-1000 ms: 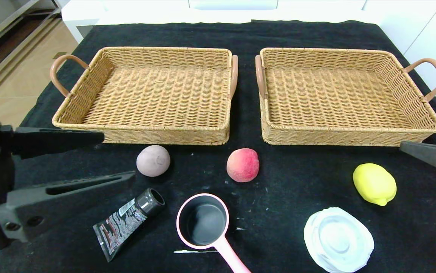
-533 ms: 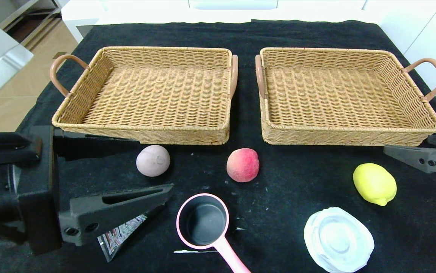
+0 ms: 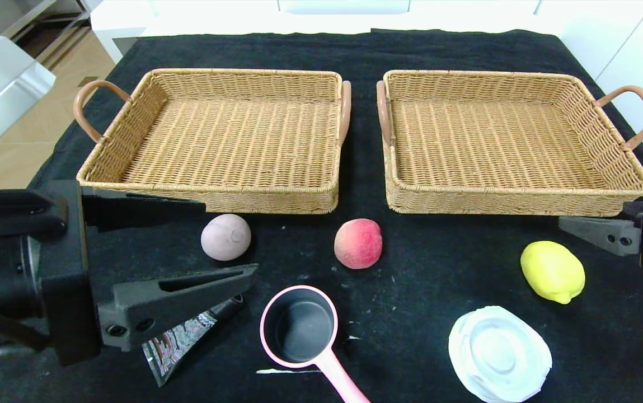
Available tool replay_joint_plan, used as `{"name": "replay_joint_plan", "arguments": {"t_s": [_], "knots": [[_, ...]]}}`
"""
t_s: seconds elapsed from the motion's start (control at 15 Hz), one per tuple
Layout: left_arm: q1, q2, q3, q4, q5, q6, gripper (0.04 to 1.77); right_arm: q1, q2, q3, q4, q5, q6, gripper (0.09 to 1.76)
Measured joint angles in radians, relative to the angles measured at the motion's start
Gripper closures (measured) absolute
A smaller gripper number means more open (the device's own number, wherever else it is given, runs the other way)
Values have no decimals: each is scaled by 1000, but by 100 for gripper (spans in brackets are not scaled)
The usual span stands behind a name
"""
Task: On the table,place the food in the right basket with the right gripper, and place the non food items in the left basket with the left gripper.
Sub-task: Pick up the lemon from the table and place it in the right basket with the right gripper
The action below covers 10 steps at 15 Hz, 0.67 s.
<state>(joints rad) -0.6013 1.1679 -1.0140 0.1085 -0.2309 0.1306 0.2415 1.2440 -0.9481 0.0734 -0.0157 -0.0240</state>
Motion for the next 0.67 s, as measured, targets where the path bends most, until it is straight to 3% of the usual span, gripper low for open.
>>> {"name": "replay_joint_plan", "arguments": {"t_s": [0.67], "knots": [[1,-6,5,0,0,0,9,-1,66,48,-2,-56,-1,15]]}}
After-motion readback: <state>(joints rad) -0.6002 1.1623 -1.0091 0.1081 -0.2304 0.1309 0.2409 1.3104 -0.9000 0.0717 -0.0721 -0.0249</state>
